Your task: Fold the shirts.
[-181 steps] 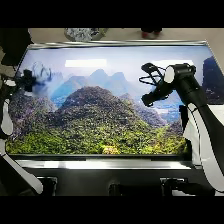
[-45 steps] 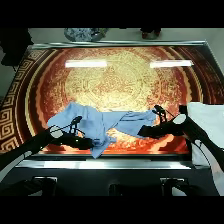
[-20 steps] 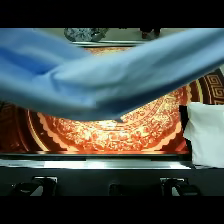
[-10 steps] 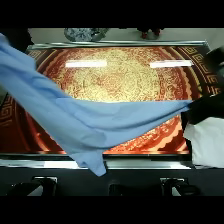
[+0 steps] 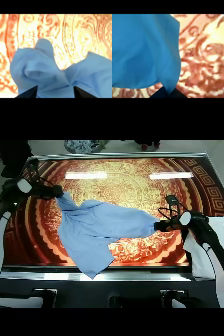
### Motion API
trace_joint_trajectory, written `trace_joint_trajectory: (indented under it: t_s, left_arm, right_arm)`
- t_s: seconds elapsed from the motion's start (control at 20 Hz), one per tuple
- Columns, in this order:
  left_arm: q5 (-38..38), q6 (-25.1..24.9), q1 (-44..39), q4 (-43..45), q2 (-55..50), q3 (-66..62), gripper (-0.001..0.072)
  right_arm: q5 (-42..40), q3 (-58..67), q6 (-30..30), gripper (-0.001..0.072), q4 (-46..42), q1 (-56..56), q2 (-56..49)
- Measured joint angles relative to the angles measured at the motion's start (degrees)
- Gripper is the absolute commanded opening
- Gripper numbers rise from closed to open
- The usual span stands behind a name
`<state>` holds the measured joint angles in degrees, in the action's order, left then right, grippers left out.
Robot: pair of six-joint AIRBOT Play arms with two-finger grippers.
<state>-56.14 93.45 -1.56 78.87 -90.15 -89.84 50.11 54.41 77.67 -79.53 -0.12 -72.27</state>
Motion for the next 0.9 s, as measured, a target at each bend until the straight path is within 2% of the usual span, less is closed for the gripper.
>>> trace_joint_trajectory:
  t_s: [0.15,0.3,0.45,0.7,0.9]
  left_arm:
    - [-10.16,-3.76,1.57,-1.92,-3.02,0.02,0.0598]
    - [-21.9,-6.38,5.25,-3.26,-2.91,3.08,0.0594]
    - [-26.69,-8.13,8.96,-6.45,2.78,14.45,0.0589]
    - [-21.62,-10.1,11.13,-14.36,15.34,39.65,0.058]
    - [-14.73,-10.78,9.86,-20.48,18.6,50.84,0.058]
  right_arm:
    - [-1.16,-0.52,0.52,0.0047,0.7,0.0,-2.16]
    - [1.6,-0.72,-1.27,0.0047,1.05,0.0,-2.89]
    - [5.57,-0.81,-4.85,0.0047,0.87,0.0,-3.21]
    - [9.16,-0.85,-8.35,0.0047,1.03,0.0,-3.34]
    - [12.15,-0.85,-9.18,0.0048,1.27,0.09,-3.37]
